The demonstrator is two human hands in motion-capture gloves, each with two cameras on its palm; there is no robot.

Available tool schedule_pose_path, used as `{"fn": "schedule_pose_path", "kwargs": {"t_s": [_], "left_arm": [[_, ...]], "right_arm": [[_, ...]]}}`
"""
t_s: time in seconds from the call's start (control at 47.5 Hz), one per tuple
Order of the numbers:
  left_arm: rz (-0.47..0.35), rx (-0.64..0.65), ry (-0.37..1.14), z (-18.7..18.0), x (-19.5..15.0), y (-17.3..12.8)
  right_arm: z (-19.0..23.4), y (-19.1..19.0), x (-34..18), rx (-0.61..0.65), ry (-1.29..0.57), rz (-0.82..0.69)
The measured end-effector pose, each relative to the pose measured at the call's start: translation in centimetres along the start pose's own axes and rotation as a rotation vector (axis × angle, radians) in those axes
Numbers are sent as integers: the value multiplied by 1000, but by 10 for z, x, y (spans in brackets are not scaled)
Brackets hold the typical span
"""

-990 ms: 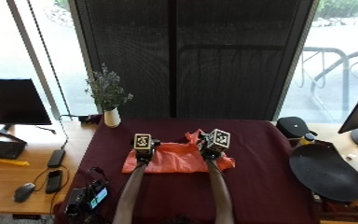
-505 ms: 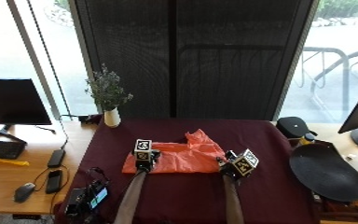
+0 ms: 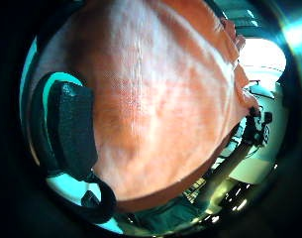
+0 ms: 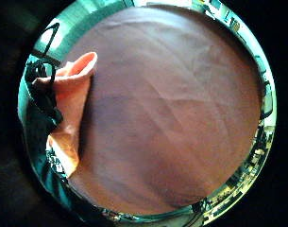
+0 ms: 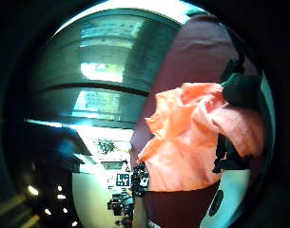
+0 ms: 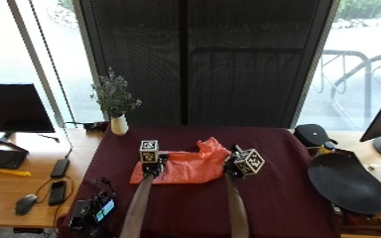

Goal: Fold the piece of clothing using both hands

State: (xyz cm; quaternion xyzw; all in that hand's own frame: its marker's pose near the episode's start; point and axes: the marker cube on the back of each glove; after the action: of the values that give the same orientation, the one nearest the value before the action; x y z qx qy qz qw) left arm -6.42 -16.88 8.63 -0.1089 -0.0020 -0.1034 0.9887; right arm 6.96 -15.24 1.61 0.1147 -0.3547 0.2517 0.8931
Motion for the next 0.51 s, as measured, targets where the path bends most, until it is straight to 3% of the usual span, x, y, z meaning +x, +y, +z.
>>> {"fn": "schedule_pose_path", "kwargs": {"t_s": [0.105,0.232,0.295,0.379,0.442,0.505], "left_arm": [[-11,72,65,-47,-9,9],[-43,264,2,-107,-30,25],[-70,363,-121,-133,-44,33],[-102,331,-184,-133,-54,38],[-46,410,-112,-129,-60,19],[-46,430,-60,-129,-70,17]], "right_arm": [[36,-30,-29,155,-34,-180],[40,49,-124,-46,-212,-370],[64,67,-157,-37,-236,-533],[108,94,-188,-64,-218,-671],[140,116,-201,-138,-225,-709],[170,132,-210,-173,-230,-754]]}}
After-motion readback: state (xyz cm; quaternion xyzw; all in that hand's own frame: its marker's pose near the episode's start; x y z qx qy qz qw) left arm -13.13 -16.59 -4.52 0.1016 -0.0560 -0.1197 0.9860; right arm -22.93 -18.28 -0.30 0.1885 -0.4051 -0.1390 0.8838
